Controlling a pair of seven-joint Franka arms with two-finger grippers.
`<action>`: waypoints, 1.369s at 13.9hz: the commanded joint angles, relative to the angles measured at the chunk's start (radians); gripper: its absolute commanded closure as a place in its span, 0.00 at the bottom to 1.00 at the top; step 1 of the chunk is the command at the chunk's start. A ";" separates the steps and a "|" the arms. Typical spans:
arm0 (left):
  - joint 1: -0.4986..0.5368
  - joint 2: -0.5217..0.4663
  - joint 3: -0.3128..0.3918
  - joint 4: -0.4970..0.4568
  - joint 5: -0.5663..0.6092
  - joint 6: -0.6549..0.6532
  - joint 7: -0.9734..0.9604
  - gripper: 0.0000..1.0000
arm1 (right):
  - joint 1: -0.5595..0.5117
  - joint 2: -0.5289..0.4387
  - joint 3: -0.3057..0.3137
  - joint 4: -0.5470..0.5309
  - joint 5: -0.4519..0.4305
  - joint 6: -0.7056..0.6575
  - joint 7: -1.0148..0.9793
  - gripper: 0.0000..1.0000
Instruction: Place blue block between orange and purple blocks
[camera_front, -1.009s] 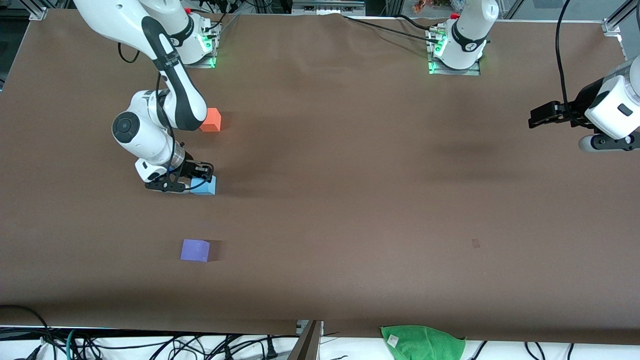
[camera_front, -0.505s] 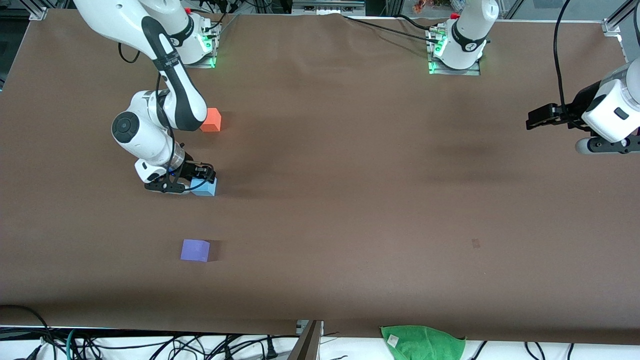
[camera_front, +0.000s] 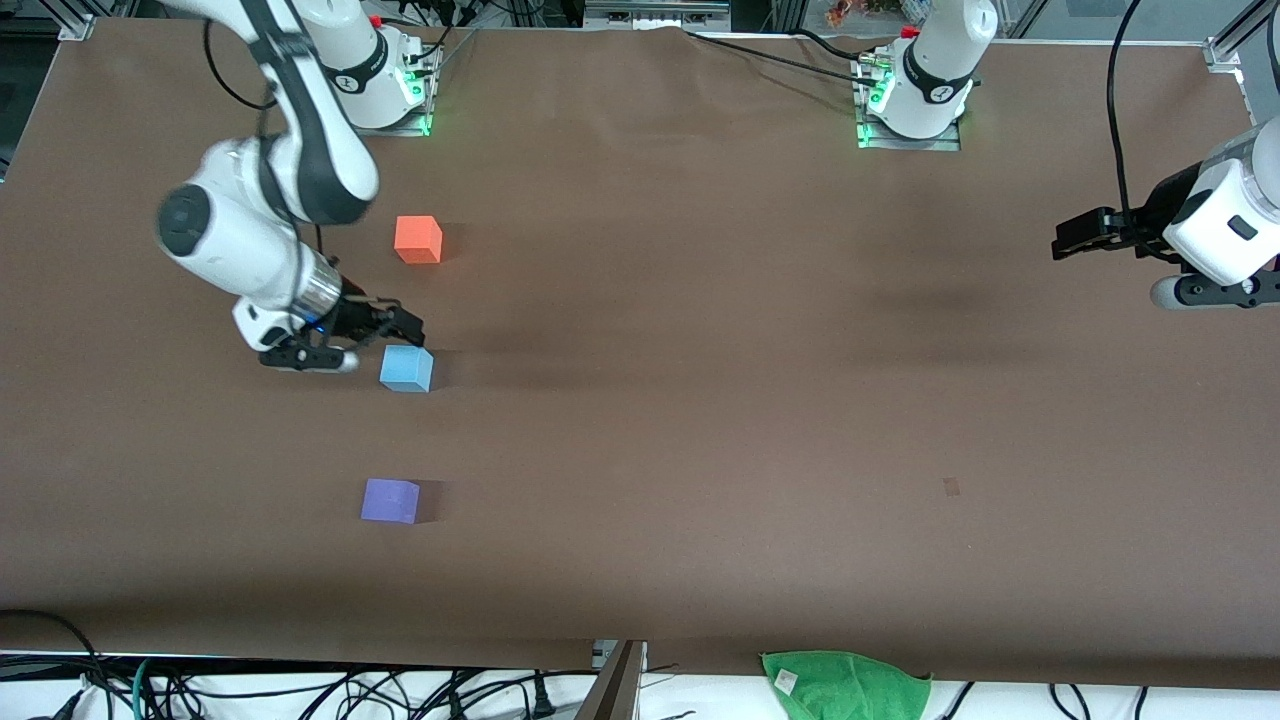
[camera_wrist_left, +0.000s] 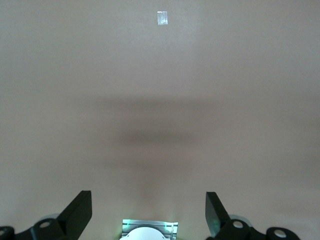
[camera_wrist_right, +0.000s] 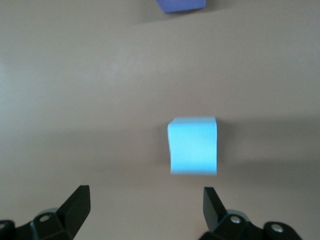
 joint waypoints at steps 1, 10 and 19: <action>-0.002 0.013 -0.001 0.029 -0.016 -0.007 0.006 0.00 | -0.001 -0.082 -0.033 0.134 -0.137 -0.260 0.034 0.00; -0.002 0.013 -0.003 0.029 -0.019 -0.007 0.004 0.00 | -0.008 -0.085 -0.028 0.519 -0.309 -0.714 0.015 0.00; -0.001 0.013 -0.003 0.029 -0.019 -0.007 0.006 0.00 | -0.209 -0.116 0.113 0.460 -0.291 -0.652 0.006 0.00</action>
